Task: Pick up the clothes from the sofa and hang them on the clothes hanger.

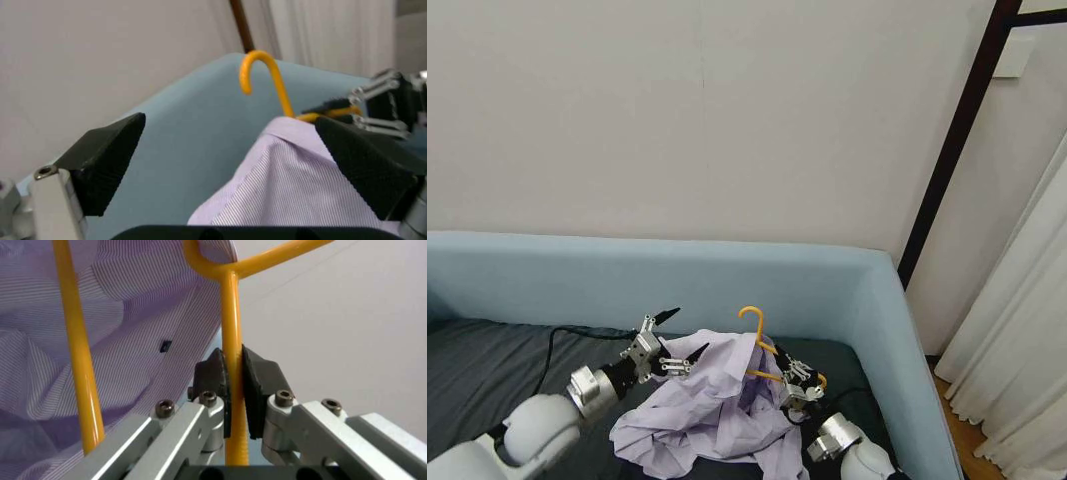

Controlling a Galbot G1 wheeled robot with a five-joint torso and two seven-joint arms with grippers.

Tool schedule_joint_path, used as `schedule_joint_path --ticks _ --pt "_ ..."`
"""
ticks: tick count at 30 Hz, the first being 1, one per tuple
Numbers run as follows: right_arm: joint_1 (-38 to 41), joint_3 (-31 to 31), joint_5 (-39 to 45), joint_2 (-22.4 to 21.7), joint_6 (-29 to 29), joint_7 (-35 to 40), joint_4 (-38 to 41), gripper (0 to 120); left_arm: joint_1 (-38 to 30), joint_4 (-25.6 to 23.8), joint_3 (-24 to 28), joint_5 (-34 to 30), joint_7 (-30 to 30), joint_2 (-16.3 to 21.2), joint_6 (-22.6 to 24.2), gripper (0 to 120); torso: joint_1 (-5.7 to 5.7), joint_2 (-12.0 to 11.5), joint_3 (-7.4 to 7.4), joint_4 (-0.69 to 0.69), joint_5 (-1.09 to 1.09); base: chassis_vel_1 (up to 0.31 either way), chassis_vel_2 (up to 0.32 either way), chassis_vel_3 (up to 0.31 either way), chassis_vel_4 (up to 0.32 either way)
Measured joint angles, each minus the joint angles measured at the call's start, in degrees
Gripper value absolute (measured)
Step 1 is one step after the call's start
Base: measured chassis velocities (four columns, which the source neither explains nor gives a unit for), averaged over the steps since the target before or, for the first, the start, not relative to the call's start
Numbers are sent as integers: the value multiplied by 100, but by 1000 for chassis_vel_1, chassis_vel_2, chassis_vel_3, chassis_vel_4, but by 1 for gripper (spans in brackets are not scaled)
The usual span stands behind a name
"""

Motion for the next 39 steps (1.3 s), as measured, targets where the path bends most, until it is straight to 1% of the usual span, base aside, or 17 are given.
schedule_joint_path --ticks 1,2,4,6,7,11,12,15,18,19,20,26,27,31,35,38,39 --pt "0 0 0 0 0 0 0 5 0 0 0 0 0 0 0 100 0 0 0 0 0 0 0 0 0" --pt "-19 28 -28 -25 26 -14 21 5 -247 177 142 -117 319 23 -35 100 0 0 0 0 -1 0 0 0 0" --pt "-73 122 -107 -71 96 -42 66 5 -924 609 625 -357 985 38 -78 98 0 0 0 0 5 0 0 0 0" --pt "-107 204 -197 -114 167 -60 96 5 -1494 932 1165 -471 1361 -7 -95 97 0 0 0 1 -1 0 0 0 0" --pt "-107 204 -197 -114 167 -60 96 5 -1494 932 1165 -471 1361 -7 -95 97 0 0 0 1 -1 0 0 0 0" --pt "-140 340 -390 -174 284 -72 130 5 -2516 1489 2113 -577 1924 -272 -86 97 0 0 0 0 -1 0 0 0 0" --pt "-140 340 -390 -174 284 -72 130 5 -2516 1489 2113 -577 1924 -272 -86 97 0 0 0 0 -1 0 0 0 0" --pt "-158 436 -545 -204 373 -80 148 5 -3232 1987 2629 -528 2294 -586 -43 98 0 0 0 2 3 0 0 0 0" --pt "-159 459 -585 -216 400 -83 149 5 -3474 2172 2820 -504 2422 -712 -18 98 0 0 0 1 0 0 0 0 0" --pt "-156 485 -630 -225 433 -83 148 5 -3739 2388 3062 -482 2566 -873 11 98 0 0 0 0 4 0 0 0 0" --pt "-147 493 -642 -230 446 -83 139 5 -3866 2491 3208 -476 2676 -963 28 97 0 0 0 0 3 0 0 0 0" --pt "-104 506 -676 -262 498 -83 87 5 -4209 2837 3708 -353 3131 -1277 77 97 0 0 0 2 2 0 0 0 0" --pt "-104 506 -676 -262 498 -83 87 5 -4209 2837 3708 -353 3131 -1277 77 97 0 0 0 2 2 0 0 0 0" --pt "-93 535 -706 -281 577 -96 79 5 -4386 3294 3957 -292 3213 -1565 60 98 0 0 0 2 1 0 0 0 0" --pt "-88 531 -725 -305 634 -117 79 5 -4516 3473 4121 -294 3256 -1715 55 100 0 0 0 2 2 0 0 0 0" --pt "-90 498 -743 -343 673 -117 81 5 -4602 3583 4261 -297 3388 -1825 72 97 0 0 -1 1 1 0 0 0 0" --pt "-93 494 -779 -364 706 -117 89 5 -4646 3693 4309 -297 3533 -1897 83 95 0 0 -1 1 1 0 0 0 0"
